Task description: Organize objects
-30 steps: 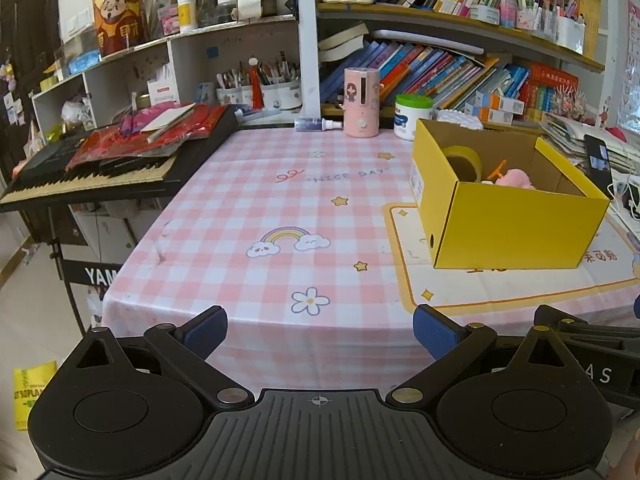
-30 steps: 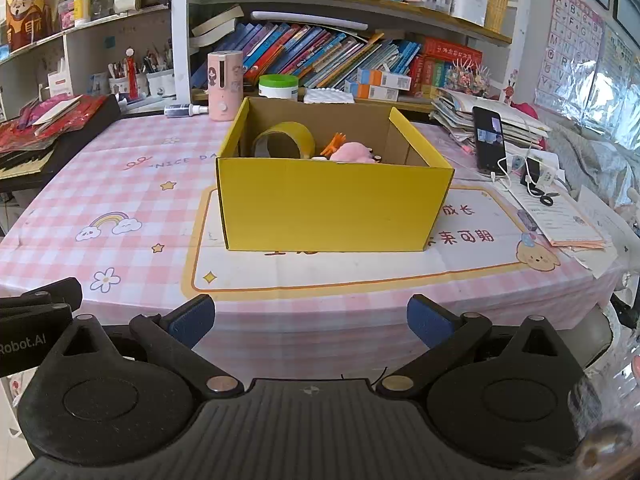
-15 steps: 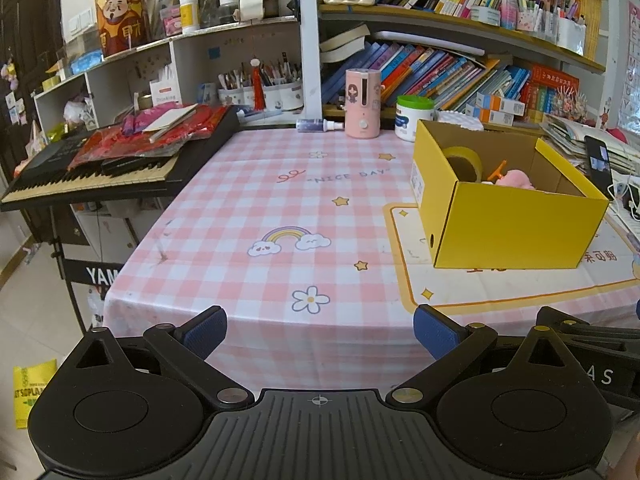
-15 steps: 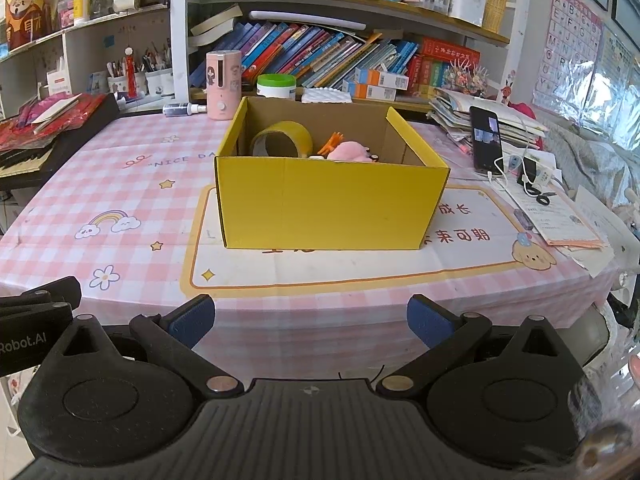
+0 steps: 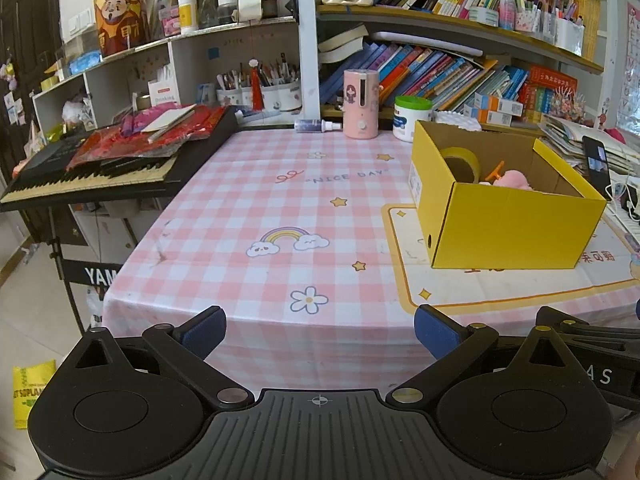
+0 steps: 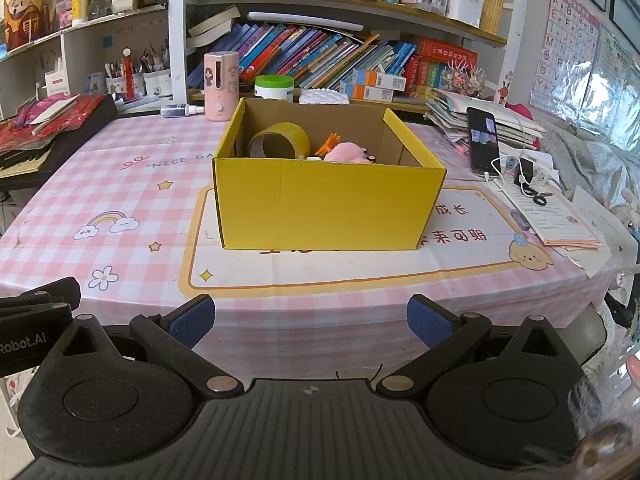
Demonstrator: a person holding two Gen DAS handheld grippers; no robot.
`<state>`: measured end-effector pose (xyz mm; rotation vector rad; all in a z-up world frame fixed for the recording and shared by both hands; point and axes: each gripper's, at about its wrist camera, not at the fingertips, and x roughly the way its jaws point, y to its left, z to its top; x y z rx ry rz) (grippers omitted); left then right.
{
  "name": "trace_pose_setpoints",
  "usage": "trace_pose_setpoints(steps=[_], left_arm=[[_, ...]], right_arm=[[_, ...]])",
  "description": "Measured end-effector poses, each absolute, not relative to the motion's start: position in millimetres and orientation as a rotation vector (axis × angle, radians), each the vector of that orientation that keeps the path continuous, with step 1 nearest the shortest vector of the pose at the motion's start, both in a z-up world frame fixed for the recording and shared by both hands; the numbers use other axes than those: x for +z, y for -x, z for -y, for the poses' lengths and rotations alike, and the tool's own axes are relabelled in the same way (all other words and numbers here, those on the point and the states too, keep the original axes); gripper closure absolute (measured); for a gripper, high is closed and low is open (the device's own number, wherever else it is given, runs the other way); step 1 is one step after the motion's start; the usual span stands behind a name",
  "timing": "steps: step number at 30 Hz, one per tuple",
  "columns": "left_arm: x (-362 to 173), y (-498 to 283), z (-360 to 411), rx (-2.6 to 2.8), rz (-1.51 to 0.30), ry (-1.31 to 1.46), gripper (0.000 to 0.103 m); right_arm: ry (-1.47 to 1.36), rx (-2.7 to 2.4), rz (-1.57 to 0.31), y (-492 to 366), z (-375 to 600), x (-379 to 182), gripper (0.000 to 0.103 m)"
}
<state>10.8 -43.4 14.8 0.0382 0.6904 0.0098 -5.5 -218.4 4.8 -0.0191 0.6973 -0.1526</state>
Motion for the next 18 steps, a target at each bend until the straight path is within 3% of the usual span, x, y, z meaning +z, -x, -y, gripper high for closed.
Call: trace_pose_setpoints(steps=[18], left_arm=[[15.3,-10.5,44.9,0.019,-0.678,-0.048,0.002]], right_arm=[[0.026,-0.164,-0.706,5.5,217.4,4.7,0.0]])
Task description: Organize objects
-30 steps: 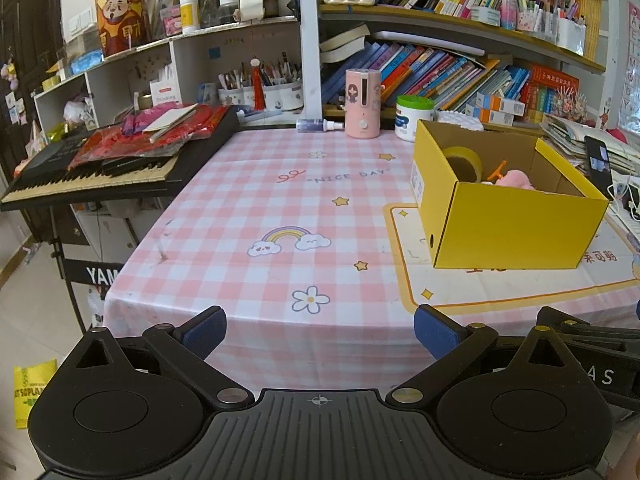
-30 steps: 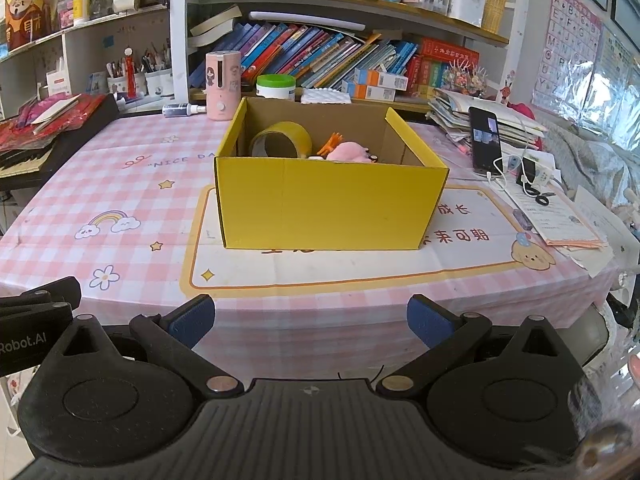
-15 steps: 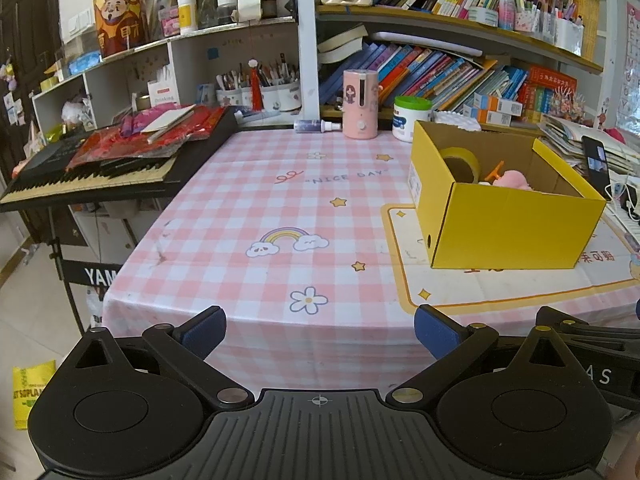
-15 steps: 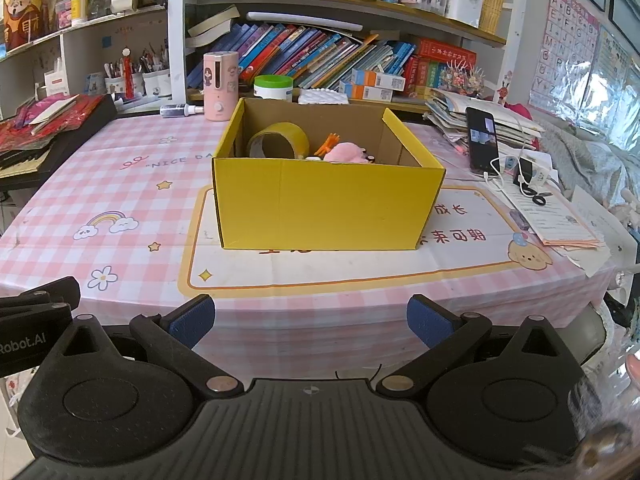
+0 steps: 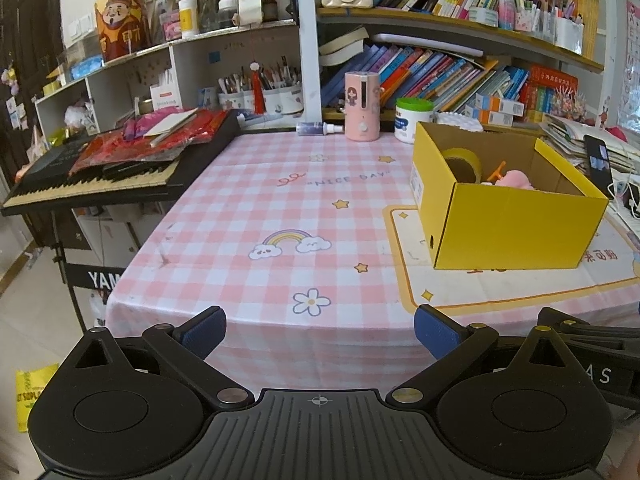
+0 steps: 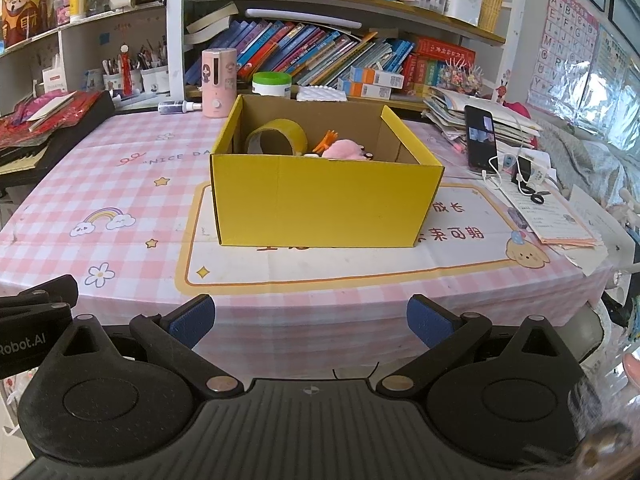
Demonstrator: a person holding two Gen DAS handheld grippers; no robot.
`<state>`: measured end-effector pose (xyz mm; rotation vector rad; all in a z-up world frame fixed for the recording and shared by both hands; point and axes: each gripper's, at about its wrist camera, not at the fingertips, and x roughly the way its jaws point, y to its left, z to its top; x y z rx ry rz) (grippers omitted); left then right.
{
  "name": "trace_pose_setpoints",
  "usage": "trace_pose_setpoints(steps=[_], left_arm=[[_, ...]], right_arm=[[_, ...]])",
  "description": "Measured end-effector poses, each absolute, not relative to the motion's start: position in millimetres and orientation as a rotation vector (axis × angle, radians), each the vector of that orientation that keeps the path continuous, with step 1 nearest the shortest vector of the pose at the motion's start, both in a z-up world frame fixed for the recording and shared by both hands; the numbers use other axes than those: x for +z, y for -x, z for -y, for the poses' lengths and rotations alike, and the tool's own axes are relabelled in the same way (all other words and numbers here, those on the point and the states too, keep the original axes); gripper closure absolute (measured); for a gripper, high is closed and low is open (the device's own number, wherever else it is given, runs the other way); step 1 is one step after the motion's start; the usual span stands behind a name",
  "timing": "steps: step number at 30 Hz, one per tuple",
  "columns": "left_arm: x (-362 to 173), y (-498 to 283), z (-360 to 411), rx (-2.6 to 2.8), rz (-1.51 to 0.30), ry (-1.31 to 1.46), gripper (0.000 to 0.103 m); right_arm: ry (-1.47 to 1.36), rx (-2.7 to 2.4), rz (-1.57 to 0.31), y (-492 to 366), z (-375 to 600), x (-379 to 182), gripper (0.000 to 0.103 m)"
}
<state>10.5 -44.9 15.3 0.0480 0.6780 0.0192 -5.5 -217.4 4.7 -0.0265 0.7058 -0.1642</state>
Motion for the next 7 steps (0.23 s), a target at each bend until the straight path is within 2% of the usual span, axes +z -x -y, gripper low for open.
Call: trace_pose_setpoints(steps=[7], left_arm=[[13.9,-15.5,46.3,0.011,-0.68,-0.041,0.001]], right_arm=[[0.035,-0.159,-0.712,1.8,215.6,3.8,0.0]])
